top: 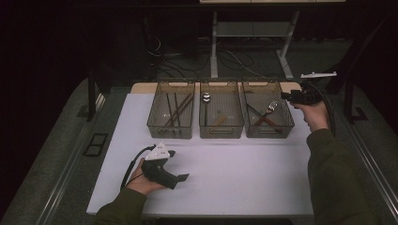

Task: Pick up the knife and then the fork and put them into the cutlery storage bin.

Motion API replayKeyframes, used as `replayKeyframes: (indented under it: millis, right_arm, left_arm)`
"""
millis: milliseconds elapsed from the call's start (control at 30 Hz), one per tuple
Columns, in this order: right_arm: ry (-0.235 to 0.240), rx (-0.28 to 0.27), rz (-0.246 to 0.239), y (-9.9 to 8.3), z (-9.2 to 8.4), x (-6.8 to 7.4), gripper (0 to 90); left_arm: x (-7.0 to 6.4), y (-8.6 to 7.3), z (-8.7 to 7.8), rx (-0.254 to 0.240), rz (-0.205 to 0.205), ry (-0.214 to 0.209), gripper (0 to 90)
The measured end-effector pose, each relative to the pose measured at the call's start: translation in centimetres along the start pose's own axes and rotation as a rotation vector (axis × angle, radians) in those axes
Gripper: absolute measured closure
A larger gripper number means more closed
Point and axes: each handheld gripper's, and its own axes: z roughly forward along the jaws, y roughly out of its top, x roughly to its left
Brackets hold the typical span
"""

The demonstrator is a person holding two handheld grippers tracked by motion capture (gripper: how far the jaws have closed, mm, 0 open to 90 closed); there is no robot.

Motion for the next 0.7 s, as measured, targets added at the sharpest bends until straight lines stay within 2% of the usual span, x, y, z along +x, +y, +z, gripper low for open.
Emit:
replayKeyframes:
  millis: [133,233,400,500,567,700]
  right_arm:
    - [0.020,0.003,-0.014,-0.3,-0.5,0.4,37.3]
    - [0.046,-0.020,-0.029,-0.8,-1.3,1.0,32.1]
    - [0.080,-0.048,-0.095,-2.0,-2.8,2.5,26.4]
    - [0.097,-0.071,-0.114,-2.6,-3.7,3.5,19.4]
    - [0.107,-0.066,-0.128,-3.0,-4.2,4.2,15.1]
    - [0.137,-0.077,-0.135,-4.0,-5.1,5.1,14.3]
  left_arm:
    - [0.1,-0.1,-0.1,0.001,-0.007,-0.001,0.0]
    - [0.2,-0.2,-0.1,0.009,0.000,0.002,0.0]
    - [0.1,-0.2,-0.2,0.007,-0.002,0.011,0.0]
    - [0.1,-0.2,-0.3,0.013,-0.002,0.019,0.0]
    - [0.2,-0.2,-0.4,0.010,-0.002,0.020,0.0]
    - [0.3,-0.3,-0.4,0.006,-0.008,0.022,0.0]
